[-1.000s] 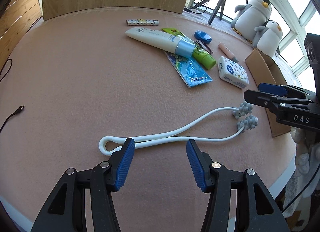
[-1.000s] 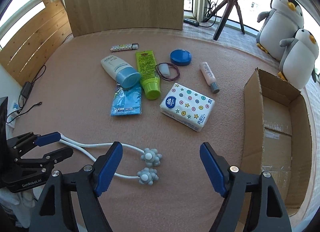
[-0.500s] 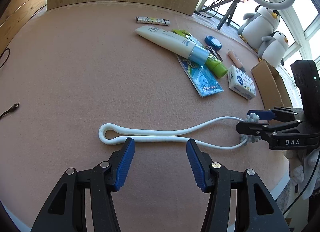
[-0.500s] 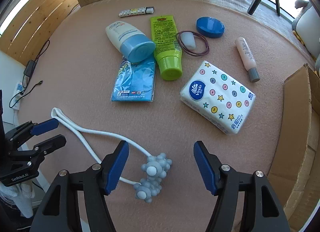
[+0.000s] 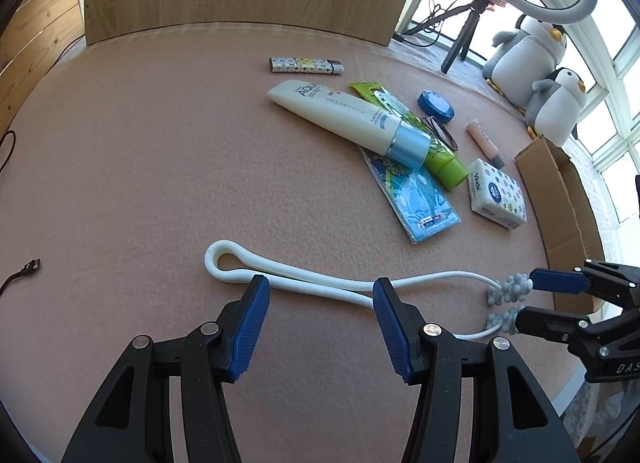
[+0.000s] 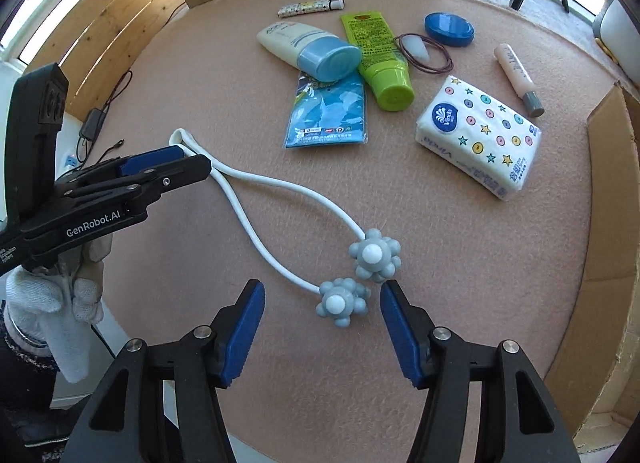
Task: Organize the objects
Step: 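Drag the roller cord with the left gripper while the right gripper approaches the grey ball heads, then grasp the grey ball heads with the right gripper while the left gripper holds the cord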
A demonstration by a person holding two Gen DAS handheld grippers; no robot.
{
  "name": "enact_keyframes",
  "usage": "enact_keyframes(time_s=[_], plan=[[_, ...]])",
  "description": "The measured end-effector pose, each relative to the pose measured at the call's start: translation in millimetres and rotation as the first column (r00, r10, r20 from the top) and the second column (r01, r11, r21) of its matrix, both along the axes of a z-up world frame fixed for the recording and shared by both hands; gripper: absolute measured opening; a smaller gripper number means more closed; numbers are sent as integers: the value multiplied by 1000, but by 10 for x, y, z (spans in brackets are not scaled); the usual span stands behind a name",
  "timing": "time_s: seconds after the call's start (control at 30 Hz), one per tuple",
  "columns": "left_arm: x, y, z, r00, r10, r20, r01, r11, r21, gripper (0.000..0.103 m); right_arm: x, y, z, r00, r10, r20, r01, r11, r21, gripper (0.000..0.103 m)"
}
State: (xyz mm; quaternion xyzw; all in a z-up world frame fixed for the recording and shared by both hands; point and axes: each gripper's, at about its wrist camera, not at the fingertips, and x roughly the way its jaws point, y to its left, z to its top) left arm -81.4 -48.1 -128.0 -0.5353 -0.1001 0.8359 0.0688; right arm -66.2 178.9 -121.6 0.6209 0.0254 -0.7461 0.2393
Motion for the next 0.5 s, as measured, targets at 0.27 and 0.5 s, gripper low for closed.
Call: enact_keyframes(time_s=[0.27,0.5], plan=[[272,80,-17,1000,-7,25,5,998,68,57,-619,137,169,996,-46,-70,49,998,37,40],[348,76,-109,998,12,60,-19,992,123,57,-740,-25,-209,998,27,60,-30,999,41,34]])
